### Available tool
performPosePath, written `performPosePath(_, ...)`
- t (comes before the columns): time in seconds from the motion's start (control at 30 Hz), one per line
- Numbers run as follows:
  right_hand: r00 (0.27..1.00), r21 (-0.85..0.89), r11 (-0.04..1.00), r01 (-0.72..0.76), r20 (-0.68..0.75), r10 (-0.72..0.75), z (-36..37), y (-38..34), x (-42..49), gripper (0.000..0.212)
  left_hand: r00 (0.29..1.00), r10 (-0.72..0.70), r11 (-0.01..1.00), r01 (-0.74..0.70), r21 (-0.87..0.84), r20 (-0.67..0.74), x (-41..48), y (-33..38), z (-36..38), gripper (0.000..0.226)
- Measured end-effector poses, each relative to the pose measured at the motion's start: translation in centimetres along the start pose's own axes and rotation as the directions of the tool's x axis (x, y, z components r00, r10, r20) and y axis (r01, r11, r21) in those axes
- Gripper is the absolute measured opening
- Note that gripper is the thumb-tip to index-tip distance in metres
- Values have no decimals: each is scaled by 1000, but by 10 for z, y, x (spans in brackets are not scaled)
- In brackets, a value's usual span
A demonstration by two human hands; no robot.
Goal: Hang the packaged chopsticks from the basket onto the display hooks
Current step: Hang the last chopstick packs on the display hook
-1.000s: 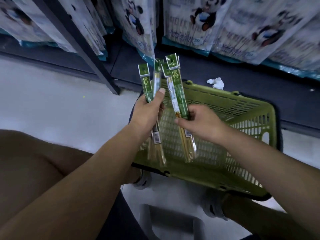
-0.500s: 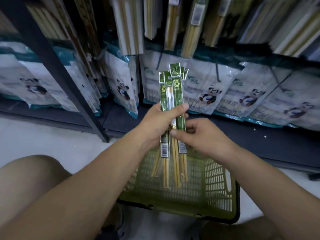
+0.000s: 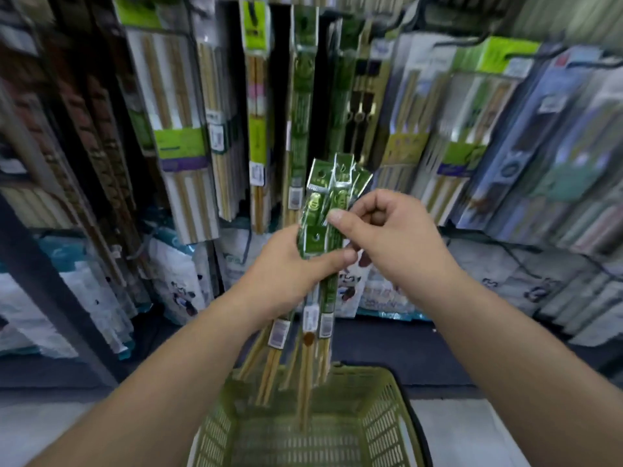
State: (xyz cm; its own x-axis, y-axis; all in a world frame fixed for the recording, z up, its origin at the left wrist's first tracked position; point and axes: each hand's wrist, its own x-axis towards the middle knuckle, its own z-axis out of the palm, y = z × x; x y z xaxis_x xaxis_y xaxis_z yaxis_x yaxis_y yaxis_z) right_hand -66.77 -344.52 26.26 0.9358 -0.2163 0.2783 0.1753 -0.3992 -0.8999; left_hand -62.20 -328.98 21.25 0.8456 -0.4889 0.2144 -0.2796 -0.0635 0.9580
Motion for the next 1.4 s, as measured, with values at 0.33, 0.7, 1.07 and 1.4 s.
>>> performPosePath(0.33,995,110,994,-3,95,-7,-17,-24,26,23,999,32,994,-35,-107,-36,11,19,4,55)
performPosePath(0.7,997,149,986,73,13,-75,-18,-42,48,13,968,-35,972,-24,-235,-247,20,25,-8,45)
performPosePath(1.07,967,108,980,166,-213,-140,-12,-77,93,25,937,-3,996,-30,-90,-348,21,24,-19,59)
performPosePath(1.4,927,95,973,208,-337,-165,-5,-78,106,41,942,-5,997,-22,-76,-334,20,23,-22,61)
